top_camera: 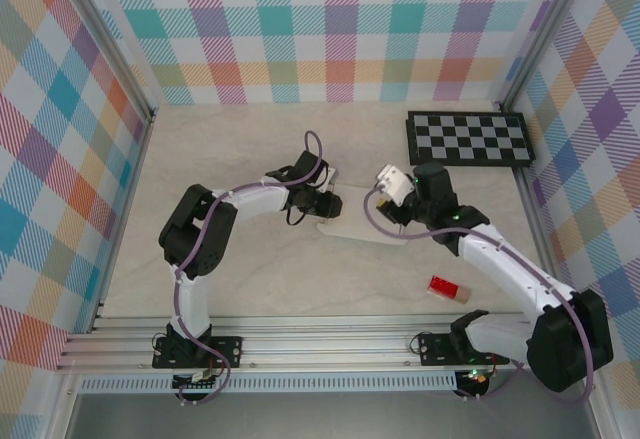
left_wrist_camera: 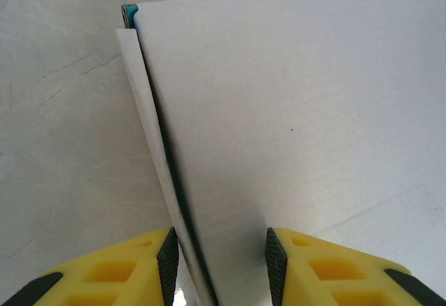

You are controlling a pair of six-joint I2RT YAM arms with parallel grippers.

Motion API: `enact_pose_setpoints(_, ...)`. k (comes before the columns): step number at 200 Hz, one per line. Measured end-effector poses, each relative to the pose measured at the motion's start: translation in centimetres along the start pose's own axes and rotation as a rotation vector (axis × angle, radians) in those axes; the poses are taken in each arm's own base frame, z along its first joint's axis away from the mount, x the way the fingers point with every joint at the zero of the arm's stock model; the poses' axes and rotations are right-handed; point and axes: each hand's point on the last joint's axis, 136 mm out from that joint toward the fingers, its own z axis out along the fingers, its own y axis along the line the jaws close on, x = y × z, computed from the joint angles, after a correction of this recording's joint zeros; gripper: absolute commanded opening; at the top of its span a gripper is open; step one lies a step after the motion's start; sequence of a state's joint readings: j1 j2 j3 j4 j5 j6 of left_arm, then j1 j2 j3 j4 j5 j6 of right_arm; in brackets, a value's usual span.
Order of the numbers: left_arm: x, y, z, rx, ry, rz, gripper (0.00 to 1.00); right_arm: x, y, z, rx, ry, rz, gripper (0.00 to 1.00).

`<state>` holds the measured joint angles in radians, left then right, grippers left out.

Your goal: Fold the paper box

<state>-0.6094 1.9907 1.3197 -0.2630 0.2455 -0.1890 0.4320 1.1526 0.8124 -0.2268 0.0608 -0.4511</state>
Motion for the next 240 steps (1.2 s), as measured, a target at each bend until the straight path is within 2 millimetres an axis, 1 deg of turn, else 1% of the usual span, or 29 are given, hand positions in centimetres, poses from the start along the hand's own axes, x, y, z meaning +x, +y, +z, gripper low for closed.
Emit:
enact_pose_setpoints(9, 0.0, 0.0, 0.0, 0.000, 0.001, 0.000, 0.40, 0.4, -1.6, -0.4, 0.050, 0.026, 0.148, 0.49)
enact_pose_setpoints(18, 0.0, 0.0, 0.1, -0.001, 0.003, -0.001, 0.40, 1.3, -3.3, -0.8, 0.097, 0.054, 0.312, 0.48)
enact_pose_setpoints(29, -0.1, 0.1, 0.1, -0.002, 0.004, -0.004, 0.40, 3.1, -5.0, -1.0, 0.140, 0.093, 0.517, 0.46)
enact_pose_setpoints(43, -0.1, 0.1, 0.1, -0.003, 0.008, -0.005, 0.40, 5.8, -6.0, -0.4, 0.162, 0.161, 0.737, 0.47)
enact_pose_setpoints(56, -0.1, 0.1, 0.1, -0.004, 0.011, -0.006, 0.39, 8.2, -5.7, 0.8, 0.154, 0.243, 0.890, 0.46)
enact_pose_setpoints(72, -0.1, 0.1, 0.1, -0.004, 0.011, -0.006, 0.39, 10.8, -4.4, 2.7, 0.119, 0.341, 1.021, 0.45)
enact_pose_setpoints(87, -0.1, 0.1, 0.1, -0.004, 0.012, -0.006, 0.39, 12.3, -3.3, 4.1, 0.088, 0.407, 1.094, 0.44)
enact_pose_setpoints(98, -0.1, 0.1, 0.1, -0.004, 0.012, -0.006, 0.39, 12.9, -2.8, 4.8, 0.074, 0.436, 1.132, 0.40)
enact_pose_setpoints(116, -0.1, 0.1, 0.1, -0.001, 0.013, -0.007, 0.38, 13.2, -2.6, 5.8, 0.064, 0.465, 1.168, 0.32)
enact_pose_setpoints(137, -0.1, 0.1, 0.1, -0.001, 0.013, -0.006, 0.38, 12.6, -3.5, 7.0, 0.067, 0.463, 1.177, 0.26)
enact_pose_setpoints(158, -0.1, 0.1, 0.1, 0.001, 0.014, -0.006, 0.38, 11.9, -4.4, 8.0, 0.063, 0.435, 1.180, 0.23)
enact_pose_setpoints(178, -0.1, 0.0, 0.1, 0.002, 0.013, -0.006, 0.38, 11.5, -4.9, 8.8, 0.047, 0.422, 1.188, 0.21)
enact_pose_setpoints(214, -0.3, 0.0, 0.2, 0.003, 0.016, -0.007, 0.37, 11.5, -4.4, 10.1, 0.004, 0.425, 1.202, 0.14)
enact_pose_setpoints(240, -0.3, -0.2, 0.3, 0.012, 0.022, -0.008, 0.36, 11.4, -4.3, 10.3, -0.012, 0.420, 1.222, 0.12)
